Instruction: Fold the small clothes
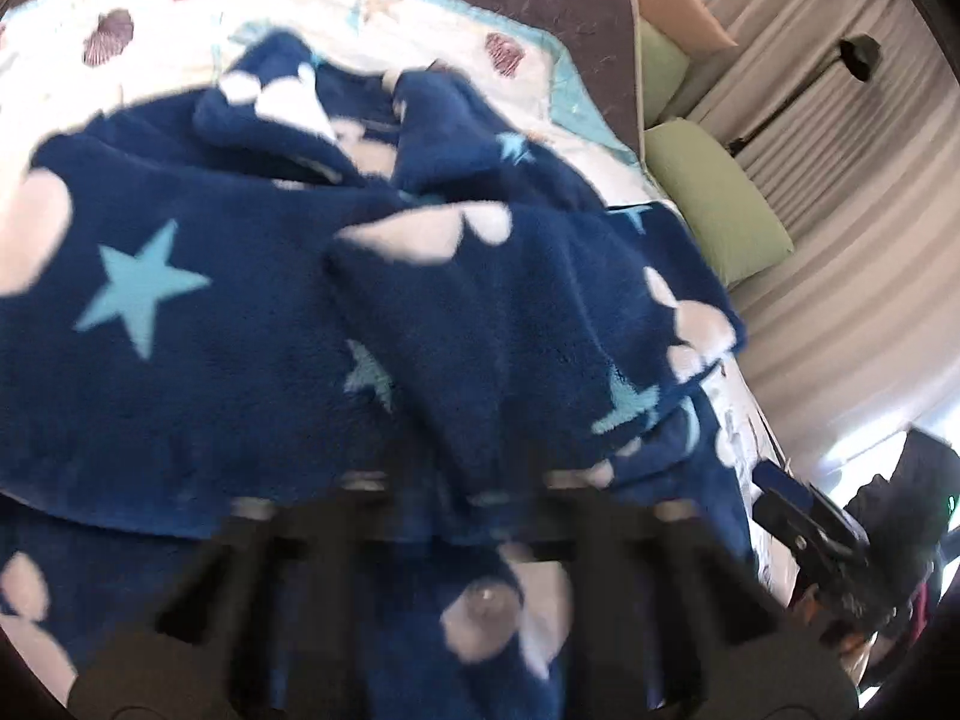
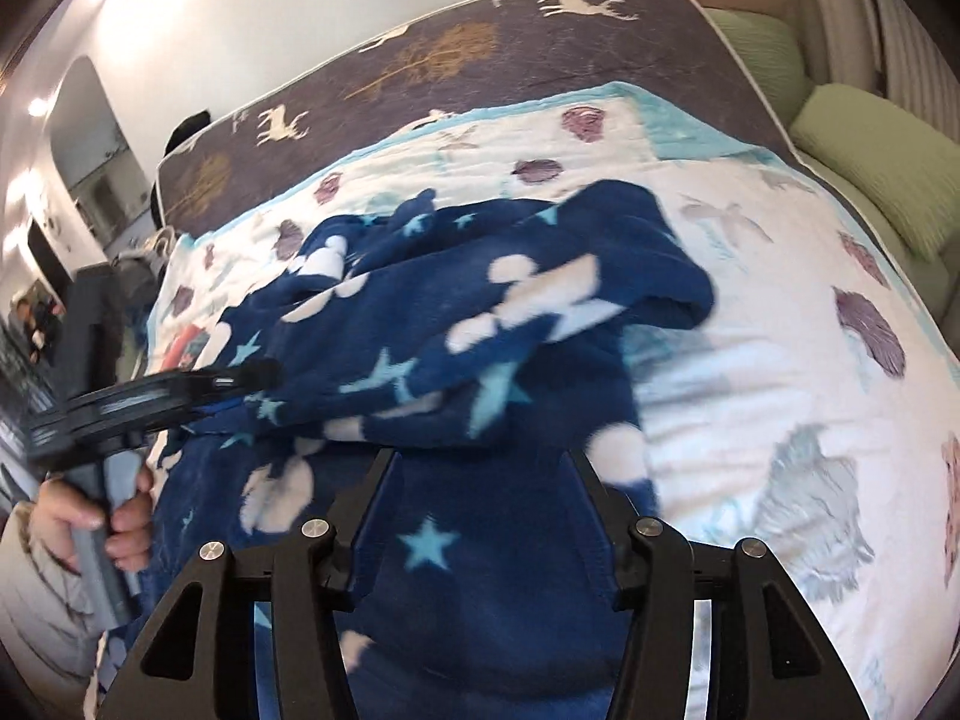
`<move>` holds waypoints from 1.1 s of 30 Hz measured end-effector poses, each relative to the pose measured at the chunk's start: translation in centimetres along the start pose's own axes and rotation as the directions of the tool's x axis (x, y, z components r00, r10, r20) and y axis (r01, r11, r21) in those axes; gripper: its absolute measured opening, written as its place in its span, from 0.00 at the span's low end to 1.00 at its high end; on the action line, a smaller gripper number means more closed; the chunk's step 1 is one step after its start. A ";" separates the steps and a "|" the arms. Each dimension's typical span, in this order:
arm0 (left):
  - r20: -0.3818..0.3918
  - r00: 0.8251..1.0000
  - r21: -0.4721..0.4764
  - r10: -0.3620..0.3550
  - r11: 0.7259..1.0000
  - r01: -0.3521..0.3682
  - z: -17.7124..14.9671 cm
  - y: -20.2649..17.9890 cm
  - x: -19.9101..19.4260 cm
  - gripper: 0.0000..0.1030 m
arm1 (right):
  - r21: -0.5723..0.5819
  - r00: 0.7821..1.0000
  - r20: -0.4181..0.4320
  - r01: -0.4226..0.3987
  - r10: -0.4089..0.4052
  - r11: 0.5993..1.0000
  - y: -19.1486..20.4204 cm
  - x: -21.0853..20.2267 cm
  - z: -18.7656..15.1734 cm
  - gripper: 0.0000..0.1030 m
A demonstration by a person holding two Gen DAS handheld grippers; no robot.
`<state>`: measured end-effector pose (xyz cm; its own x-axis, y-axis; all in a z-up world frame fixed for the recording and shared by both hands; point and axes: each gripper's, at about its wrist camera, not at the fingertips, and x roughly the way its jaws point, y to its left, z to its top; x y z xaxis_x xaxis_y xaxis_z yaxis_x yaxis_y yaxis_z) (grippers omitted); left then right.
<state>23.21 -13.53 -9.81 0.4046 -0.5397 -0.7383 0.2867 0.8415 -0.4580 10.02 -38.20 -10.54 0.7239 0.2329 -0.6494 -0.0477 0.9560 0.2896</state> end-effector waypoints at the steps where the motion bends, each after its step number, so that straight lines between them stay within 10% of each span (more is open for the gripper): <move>1: 0.015 1.000 -0.010 -0.014 1.000 0.014 0.1 -0.1 -0.3 0.14 | 0.002 1.000 0.004 0.005 -0.005 1.000 -0.3 -0.2 0.0 0.55; 6: 0.154 0.987 0.075 -0.047 0.997 0.036 2.2 -2.4 -6.2 0.14 | 0.019 0.996 0.026 0.082 -0.083 0.996 -1.7 -0.6 0.7 0.61; 12: 0.316 0.945 0.130 0.083 0.983 -0.129 4.4 -0.2 -14.1 0.14 | 0.050 0.987 -0.046 0.158 -0.156 0.986 -2.4 1.1 1.4 0.62; 27: 0.175 0.971 -0.030 0.160 0.987 -0.157 1.3 9.1 -10.6 0.17 | -0.077 0.988 -0.037 0.149 -0.152 0.986 2.5 2.5 2.8 0.62; 33: 0.188 0.946 -0.082 0.264 0.964 -0.253 0.5 11.0 -11.3 0.27 | -0.047 0.989 -0.034 0.141 -0.142 0.989 2.3 3.0 4.2 0.62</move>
<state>22.25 1.80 -6.23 0.6218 -0.2933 -0.7262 0.1030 0.9498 -0.2954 14.95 -36.08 -8.89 0.6995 0.1002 -0.7076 0.0221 0.9866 0.1616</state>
